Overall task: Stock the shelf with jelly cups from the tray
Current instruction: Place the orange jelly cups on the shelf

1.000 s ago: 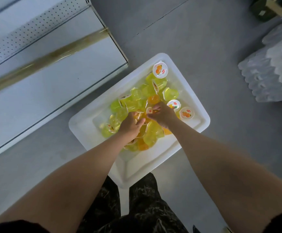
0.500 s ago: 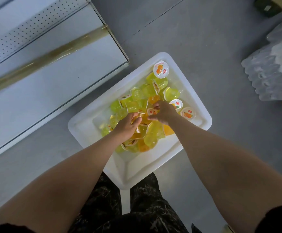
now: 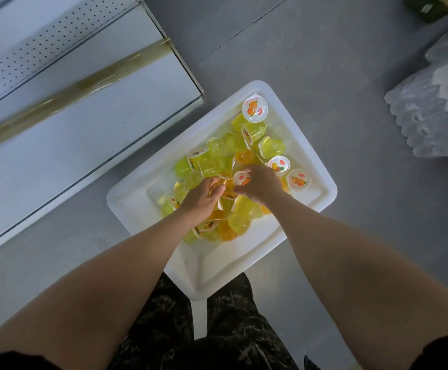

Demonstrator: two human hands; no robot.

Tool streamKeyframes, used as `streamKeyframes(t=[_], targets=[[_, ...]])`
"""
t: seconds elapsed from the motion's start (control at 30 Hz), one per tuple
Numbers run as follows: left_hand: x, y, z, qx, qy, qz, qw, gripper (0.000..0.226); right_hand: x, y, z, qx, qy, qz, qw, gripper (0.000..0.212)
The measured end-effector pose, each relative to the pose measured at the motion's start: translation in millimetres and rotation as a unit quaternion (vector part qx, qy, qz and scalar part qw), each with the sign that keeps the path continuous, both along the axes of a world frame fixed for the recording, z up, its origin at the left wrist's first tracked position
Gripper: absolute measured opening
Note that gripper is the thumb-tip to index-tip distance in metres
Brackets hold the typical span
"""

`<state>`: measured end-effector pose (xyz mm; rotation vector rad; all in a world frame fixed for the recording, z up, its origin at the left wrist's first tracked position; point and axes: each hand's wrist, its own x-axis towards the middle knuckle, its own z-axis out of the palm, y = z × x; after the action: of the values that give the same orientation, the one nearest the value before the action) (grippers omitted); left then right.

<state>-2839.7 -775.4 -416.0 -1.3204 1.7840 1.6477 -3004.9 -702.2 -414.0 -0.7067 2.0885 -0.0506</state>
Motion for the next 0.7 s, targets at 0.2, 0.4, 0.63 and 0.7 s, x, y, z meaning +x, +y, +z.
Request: streamKeyframes(t=[0.2, 0.4, 0.63, 0.7], targets=[[-13, 19, 3, -0.109, -0.04, -0.004, 0.993, 0.064, -29, 16, 22, -0.044, -0.019, -0.124, 0.991, 0.062], [-56, 36, -10, -0.198, -0.175, 0.012, 0.964, 0.087, -53, 28, 32, -0.074, -0.029, -0.201, 0.976, 0.06], [-68, 42, -28, -0.233, -0.223, 0.092, 0.942, 0.093, -55, 39, 32, -0.102, -0.028, -0.21, 0.972, 0.05], [-67, 41, -28, -0.234, -0.215, 0.105, 0.942, 0.091, -56, 41, 35, -0.105, -0.026, -0.21, 0.972, 0.052]])
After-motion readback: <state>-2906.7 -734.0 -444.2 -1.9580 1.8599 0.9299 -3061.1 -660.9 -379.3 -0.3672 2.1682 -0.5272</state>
